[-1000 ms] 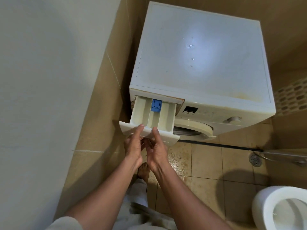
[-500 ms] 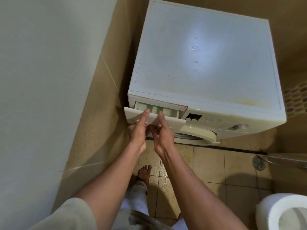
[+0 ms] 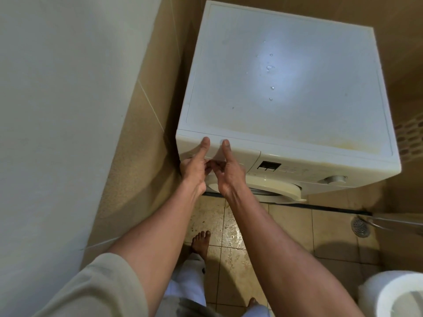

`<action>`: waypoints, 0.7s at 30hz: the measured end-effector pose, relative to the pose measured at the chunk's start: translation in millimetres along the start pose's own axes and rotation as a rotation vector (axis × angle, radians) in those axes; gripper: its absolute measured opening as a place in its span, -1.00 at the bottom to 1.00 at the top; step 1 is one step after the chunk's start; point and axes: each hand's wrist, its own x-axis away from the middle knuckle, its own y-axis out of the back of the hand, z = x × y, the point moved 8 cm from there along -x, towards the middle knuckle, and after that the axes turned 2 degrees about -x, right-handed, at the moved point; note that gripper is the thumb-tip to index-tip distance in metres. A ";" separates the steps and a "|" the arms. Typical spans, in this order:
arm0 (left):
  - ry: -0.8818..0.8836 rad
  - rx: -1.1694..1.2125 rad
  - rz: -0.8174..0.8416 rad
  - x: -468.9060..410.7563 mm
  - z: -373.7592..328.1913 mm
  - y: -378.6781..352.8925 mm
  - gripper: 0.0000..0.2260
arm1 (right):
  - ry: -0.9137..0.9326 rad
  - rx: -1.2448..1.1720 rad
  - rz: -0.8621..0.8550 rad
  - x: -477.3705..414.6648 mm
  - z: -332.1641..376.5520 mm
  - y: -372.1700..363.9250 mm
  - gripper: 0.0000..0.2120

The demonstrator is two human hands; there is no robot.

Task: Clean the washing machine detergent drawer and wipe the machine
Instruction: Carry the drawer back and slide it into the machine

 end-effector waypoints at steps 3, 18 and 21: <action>0.009 0.054 0.036 1.8 0.7 -4.8 -0.54 | -0.010 -0.059 0.003 4.1 -1.1 -1.6 -0.53; -0.023 0.001 0.033 41.7 32.8 36.6 -0.58 | -0.016 -0.046 0.044 50.3 -35.5 34.7 -0.49; -0.025 -0.010 0.023 66.0 46.5 56.7 -0.66 | -0.039 -0.027 0.055 68.3 -50.7 56.2 -0.45</action>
